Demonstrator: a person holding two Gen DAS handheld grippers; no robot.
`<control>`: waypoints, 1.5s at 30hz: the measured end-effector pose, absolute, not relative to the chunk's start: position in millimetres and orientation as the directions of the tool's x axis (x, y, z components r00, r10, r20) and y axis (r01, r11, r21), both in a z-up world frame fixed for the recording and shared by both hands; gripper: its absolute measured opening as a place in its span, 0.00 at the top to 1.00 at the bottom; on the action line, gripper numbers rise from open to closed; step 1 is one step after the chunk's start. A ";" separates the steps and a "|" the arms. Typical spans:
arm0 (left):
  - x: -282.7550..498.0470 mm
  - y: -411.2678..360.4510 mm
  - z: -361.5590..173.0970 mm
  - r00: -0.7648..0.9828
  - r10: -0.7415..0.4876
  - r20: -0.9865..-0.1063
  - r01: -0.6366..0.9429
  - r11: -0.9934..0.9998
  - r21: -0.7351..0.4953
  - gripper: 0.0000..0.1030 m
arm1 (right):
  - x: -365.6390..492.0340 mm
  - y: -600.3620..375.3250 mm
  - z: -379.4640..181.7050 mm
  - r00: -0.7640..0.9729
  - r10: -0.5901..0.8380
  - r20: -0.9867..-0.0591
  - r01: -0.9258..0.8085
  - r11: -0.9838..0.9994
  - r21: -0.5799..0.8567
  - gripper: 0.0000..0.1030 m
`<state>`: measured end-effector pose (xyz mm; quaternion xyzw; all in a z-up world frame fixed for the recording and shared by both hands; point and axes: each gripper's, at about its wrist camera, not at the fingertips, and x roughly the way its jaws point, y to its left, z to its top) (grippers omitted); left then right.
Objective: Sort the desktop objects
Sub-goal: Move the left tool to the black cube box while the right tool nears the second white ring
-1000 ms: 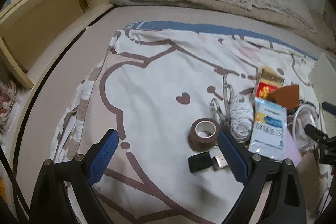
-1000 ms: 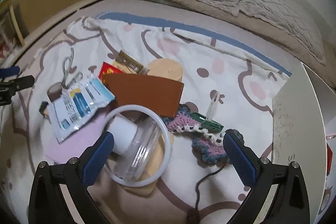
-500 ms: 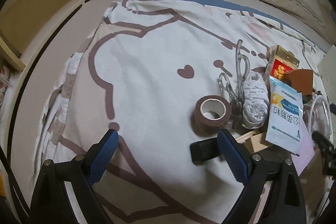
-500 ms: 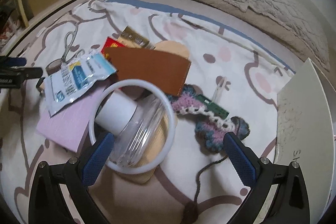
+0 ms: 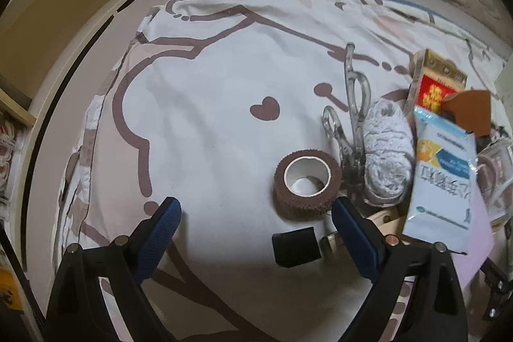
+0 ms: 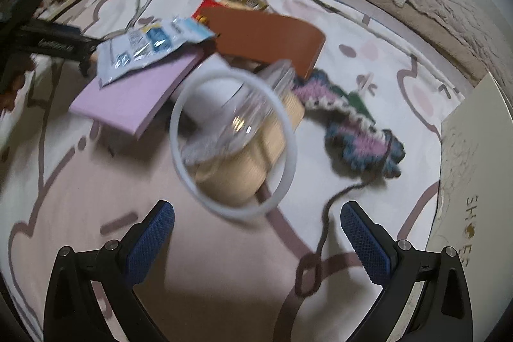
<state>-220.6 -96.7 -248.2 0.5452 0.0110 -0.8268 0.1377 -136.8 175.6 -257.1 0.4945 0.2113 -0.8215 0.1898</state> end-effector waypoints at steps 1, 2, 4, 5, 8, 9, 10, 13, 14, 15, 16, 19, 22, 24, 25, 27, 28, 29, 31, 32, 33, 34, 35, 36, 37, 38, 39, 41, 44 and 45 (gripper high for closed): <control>-220.9 -96.4 -250.1 -0.364 -0.217 -0.906 0.235 -0.962 0.136 0.07 | -134.7 176.2 -257.1 -0.436 -0.106 -0.894 0.526 -0.836 -0.157 0.00; -220.7 -96.3 -252.0 -0.360 -0.218 -0.907 0.231 -0.963 0.140 0.07 | -132.1 177.3 -256.8 -0.433 -0.112 -0.894 0.531 -0.834 -0.152 0.00; -219.9 -96.6 -254.7 -0.355 -0.221 -0.908 0.227 -0.963 0.145 0.07 | -129.4 179.8 -255.5 -0.429 -0.125 -0.895 0.534 -0.834 -0.140 0.00; -219.2 -96.9 -256.3 -0.351 -0.219 -0.910 0.225 -0.963 0.145 0.07 | -128.6 180.8 -253.9 -0.429 -0.132 -0.894 0.534 -0.835 -0.133 0.00; -216.2 -97.3 -259.3 -0.342 -0.225 -0.912 0.217 -0.964 0.156 0.07 | -129.1 183.3 -247.1 -0.448 -0.151 -0.881 0.520 -0.846 -0.119 0.00; -215.4 -97.1 -260.6 -0.336 -0.237 -0.911 0.214 -0.962 0.171 0.07 | -130.3 184.4 -244.8 -0.456 -0.155 -0.877 0.511 -0.852 -0.115 0.00; -214.1 -97.4 -262.2 -0.331 -0.250 -0.910 0.209 -0.960 0.188 0.07 | -132.8 185.5 -241.9 -0.463 -0.158 -0.872 0.496 -0.862 -0.107 0.00; -208.4 -100.4 -265.0 -0.327 -0.260 -0.908 0.193 -0.959 0.205 0.07 | -139.9 188.4 -236.2 -0.478 -0.166 -0.863 0.462 -0.883 -0.085 0.00; -206.0 -102.6 -265.4 -0.328 -0.263 -0.908 0.191 -0.959 0.209 0.07 | -141.0 188.6 -234.4 -0.482 -0.169 -0.860 0.454 -0.887 -0.080 0.00; -203.8 -104.9 -265.6 -0.329 -0.264 -0.907 0.188 -0.959 0.212 0.07 | -143.1 188.7 -232.6 -0.487 -0.172 -0.856 0.447 -0.892 -0.075 0.00; -201.4 -107.7 -265.9 -0.331 -0.265 -0.905 0.185 -0.959 0.213 0.07 | -145.4 189.1 -230.1 -0.495 -0.175 -0.851 0.437 -0.897 -0.070 0.00; -195.7 -115.9 -266.3 -0.334 -0.262 -0.905 0.182 -0.960 0.211 0.07 | -151.4 190.8 -221.6 -0.512 -0.189 -0.838 0.408 -0.912 -0.043 0.00; -189.5 -124.8 -265.8 -0.338 -0.253 -0.906 0.184 -0.962 0.200 0.07 | -159.9 193.1 -212.1 -0.539 -0.193 -0.820 0.369 -0.929 -0.024 0.00; -187.0 -130.3 -265.8 -0.341 -0.249 -0.907 0.185 -0.963 0.195 0.07 | -167.3 196.0 -205.7 -0.560 -0.191 -0.806 0.336 -0.942 -0.011 0.00; -185.2 -133.0 -265.8 -0.343 -0.245 -0.907 0.185 -0.964 0.190 0.07 | -171.3 198.1 -203.0 -0.569 -0.189 -0.801 0.317 -0.948 -0.002 0.00; -180.5 -136.4 -265.8 -0.349 -0.237 -0.907 0.183 -0.966 0.182 0.07 | -178.8 203.1 -199.4 -0.583 -0.179 -0.792 0.278 -0.960 0.012 0.00; -178.1 -137.7 -265.8 -0.353 -0.233 -0.906 0.180 -0.967 0.179 0.07 | -183.3 206.7 -197.8 -0.590 -0.172 -0.789 0.252 -0.967 0.022 0.00; -175.2 -138.2 -265.7 -0.358 -0.228 -0.906 0.173 -0.969 0.175 0.07 | -188.3 210.9 -196.8 -0.596 -0.159 -0.787 0.222 -0.975 0.029 0.00; -169.6 -138.1 -265.7 -0.367 -0.220 -0.904 0.157 -0.972 0.172 0.07 | -196.1 217.7 -197.6 -0.597 -0.130 -0.792 0.174 -0.984 0.031 0.00; -166.3 -138.1 -265.8 -0.374 -0.215 -0.902 0.146 -0.974 0.171 0.07 | -200.6 220.4 -199.9 -0.585 -0.118 -0.802 0.156 -0.987 0.031 0.00; -163.7 -138.1 -266.0 -0.380 -0.210 -0.901 0.136 -0.976 0.171 0.07 | -204.7 222.4 -202.4 -0.572 -0.111 -0.813 0.145 -0.989 0.033 0.00; -160.7 -137.5 -266.3 -0.385 -0.206 -0.900 0.127 -0.977 0.169 0.07 | -208.3 224.3 -205.6 -0.557 -0.105 -0.824 0.135 -0.990 0.035 0.00; -157.2 -137.3 -266.2 -0.391 -0.199 -0.899 0.116 -0.979 0.166 0.07 | -211.0 225.6 -208.9 -0.545 -0.098 -0.833 0.125 -0.992 0.035 0.00; -154.0 -137.4 -266.2 -0.397 -0.192 -0.898 0.109 -0.981 0.161 0.07 | -213.2 226.0 -211.9 -0.534 -0.093 -0.840 0.119 -0.992 0.035 0.00; -150.9 -137.7 -266.5 -0.402 -0.186 -0.896 0.105 -0.982 0.157 0.07 | -215.6 226.0 -215.6 -0.519 -0.094 -0.850 0.116 -0.993 0.039 0.00; -146.4 -136.9 -266.8 -0.409 -0.180 -0.894 0.100 -0.983 0.152 0.07 | -216.0 225.8 -217.7 -0.510 -0.097 -0.854 0.116 -0.992 0.044 0.00; -142.9 -137.2 -267.2 -0.416 -0.173 -0.893 0.097 -0.985 0.146 0.07 | -216.0 224.9 -219.2 -0.502 -0.101 -0.859 0.118 -0.992 0.048 0.00; -137.1 -137.1 -267.3 -0.425 -0.159 -0.891 0.086 -0.987 0.135 0.07 | -215.5 222.6 -222.0 -0.486 -0.104 -0.868 0.125 -0.991 0.048 0.00; -131.1 -138.1 -266.8 -0.432 -0.143 -0.891 0.069 -0.990 0.125 0.07 | -211.4 221.3 -220.5 -0.483 -0.102 -0.870 0.137 -0.990 0.040 0.00; -129.5 -138.1 -266.4 -0.433 -0.140 -0.891 0.065 -0.990 0.124 0.07 | -209.6 221.2 -219.6 -0.479 -0.104 -0.871 0.142 -0.989 0.040 0.00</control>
